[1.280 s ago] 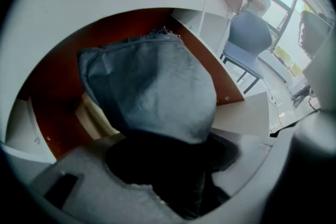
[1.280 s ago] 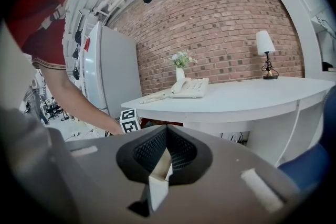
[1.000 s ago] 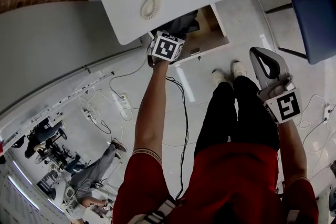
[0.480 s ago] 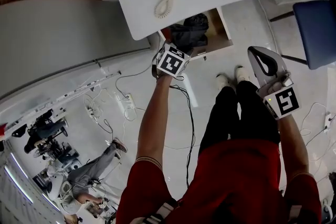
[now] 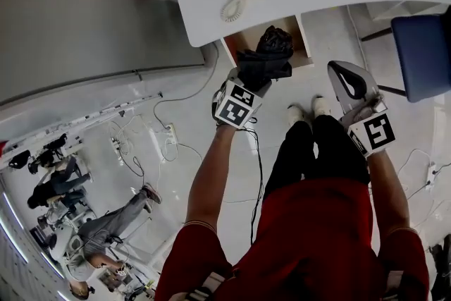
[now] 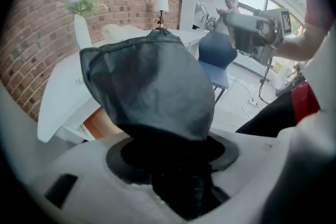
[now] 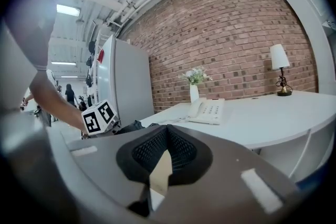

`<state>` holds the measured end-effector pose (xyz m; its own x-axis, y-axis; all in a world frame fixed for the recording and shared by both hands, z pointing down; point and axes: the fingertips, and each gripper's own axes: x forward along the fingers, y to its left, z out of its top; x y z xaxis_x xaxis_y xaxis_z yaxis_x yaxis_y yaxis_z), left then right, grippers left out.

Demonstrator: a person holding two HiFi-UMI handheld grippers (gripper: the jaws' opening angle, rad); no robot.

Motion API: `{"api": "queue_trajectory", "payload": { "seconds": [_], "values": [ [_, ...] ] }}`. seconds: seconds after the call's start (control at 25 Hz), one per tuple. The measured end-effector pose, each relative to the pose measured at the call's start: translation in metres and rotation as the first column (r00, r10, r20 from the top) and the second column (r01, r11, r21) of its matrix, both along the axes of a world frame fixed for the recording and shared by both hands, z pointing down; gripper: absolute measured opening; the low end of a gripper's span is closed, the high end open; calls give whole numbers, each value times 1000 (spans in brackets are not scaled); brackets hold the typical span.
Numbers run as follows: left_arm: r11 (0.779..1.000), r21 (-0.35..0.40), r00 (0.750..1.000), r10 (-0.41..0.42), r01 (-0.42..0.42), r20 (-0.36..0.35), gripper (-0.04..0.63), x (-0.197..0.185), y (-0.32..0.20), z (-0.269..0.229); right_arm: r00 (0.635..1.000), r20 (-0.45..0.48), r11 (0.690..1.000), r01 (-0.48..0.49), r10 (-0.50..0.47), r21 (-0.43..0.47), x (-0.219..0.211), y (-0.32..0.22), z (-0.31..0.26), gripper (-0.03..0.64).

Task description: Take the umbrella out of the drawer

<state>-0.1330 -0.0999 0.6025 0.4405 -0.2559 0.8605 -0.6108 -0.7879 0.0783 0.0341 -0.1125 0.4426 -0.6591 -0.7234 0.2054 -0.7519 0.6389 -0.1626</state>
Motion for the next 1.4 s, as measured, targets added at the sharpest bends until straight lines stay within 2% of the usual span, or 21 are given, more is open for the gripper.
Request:
{"api": "queue_trajectory", "payload": {
  "seconds": [0.24,0.4,0.6,0.76,0.84,1.08,1.4],
  "values": [
    [989,114,986,-80,97,-145,247,23,5,-73,1000,-20,999,6,-6,41,7,4,-40,12],
    [962,183,956,-154,203,-249,247,23,4,-121,999,-29,998,16,-14,67,7,8,-65,12],
    [907,284,914,-205,312,-350,247,20,4,-176,1000,-5,995,13,-13,101,9,9,-89,12],
    [846,340,861,-237,410,-449,247,11,4,-222,1000,18,992,21,-24,125,3,16,-109,12],
    [814,381,844,-226,438,-487,247,8,4,-242,999,33,989,26,-31,144,-1,20,-119,12],
    [744,489,825,-147,456,-546,247,6,6,-293,997,62,979,37,-50,201,-19,27,-151,12],
    [678,558,798,-70,478,-598,247,10,7,-338,997,59,965,29,-46,260,-19,28,-181,12]
  ]
}}
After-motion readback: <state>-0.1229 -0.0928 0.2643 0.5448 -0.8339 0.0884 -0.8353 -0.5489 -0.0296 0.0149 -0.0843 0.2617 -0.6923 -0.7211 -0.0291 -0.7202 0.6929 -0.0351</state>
